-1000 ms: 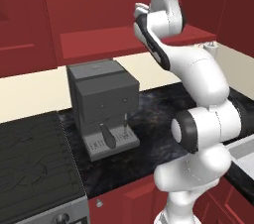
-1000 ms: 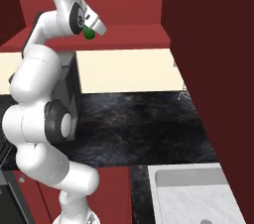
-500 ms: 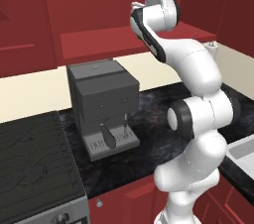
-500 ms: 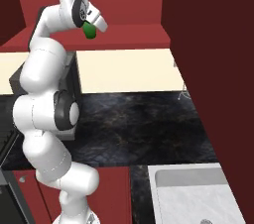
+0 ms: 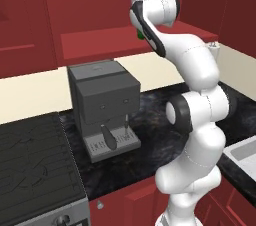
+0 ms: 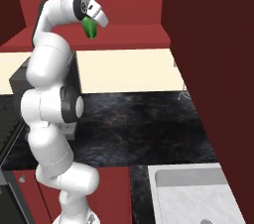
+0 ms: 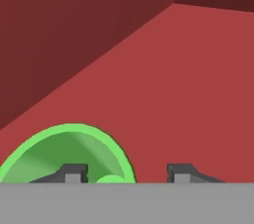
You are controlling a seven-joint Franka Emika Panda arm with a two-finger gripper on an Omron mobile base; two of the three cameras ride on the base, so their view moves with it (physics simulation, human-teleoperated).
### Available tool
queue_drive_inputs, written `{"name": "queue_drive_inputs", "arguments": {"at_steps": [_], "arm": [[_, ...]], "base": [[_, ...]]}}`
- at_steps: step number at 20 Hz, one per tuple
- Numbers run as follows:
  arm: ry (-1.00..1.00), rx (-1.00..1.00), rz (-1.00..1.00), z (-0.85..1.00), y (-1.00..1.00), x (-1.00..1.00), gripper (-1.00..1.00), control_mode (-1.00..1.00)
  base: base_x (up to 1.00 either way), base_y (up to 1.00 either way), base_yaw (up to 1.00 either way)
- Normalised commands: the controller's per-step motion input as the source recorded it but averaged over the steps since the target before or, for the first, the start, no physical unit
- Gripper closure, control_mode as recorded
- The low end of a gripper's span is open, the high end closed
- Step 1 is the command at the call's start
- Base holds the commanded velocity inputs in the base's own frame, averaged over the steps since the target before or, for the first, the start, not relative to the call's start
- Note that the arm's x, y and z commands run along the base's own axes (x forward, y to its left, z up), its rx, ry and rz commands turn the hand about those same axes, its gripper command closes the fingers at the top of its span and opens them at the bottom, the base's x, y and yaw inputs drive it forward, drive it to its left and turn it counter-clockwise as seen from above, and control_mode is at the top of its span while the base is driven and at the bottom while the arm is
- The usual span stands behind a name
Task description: Move the cup from next to the sink to the open cabinet. Then, move the bowl with the chicken drumstick to the fridge to clear the area for faucet cleaning.
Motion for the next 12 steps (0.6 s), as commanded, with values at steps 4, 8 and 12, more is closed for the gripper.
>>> {"name": "queue_drive_inputs", "arguments": {"at_steps": [4, 8, 12], "arm": [[-0.04, 0.0, 0.0, 0.09, 0.0, 0.0, -1.0, -1.0], [-0.11, 0.0, 0.0, 0.19, 0.0, 0.0, -1.0, -1.0], [-0.22, 0.0, 0.0, 0.21, 0.0, -0.11, -1.0, -1.0]], "base": [[0.0, 0.0, 0.0], [0.0, 0.0, 0.0], [0.0, 0.0, 0.0]]}}
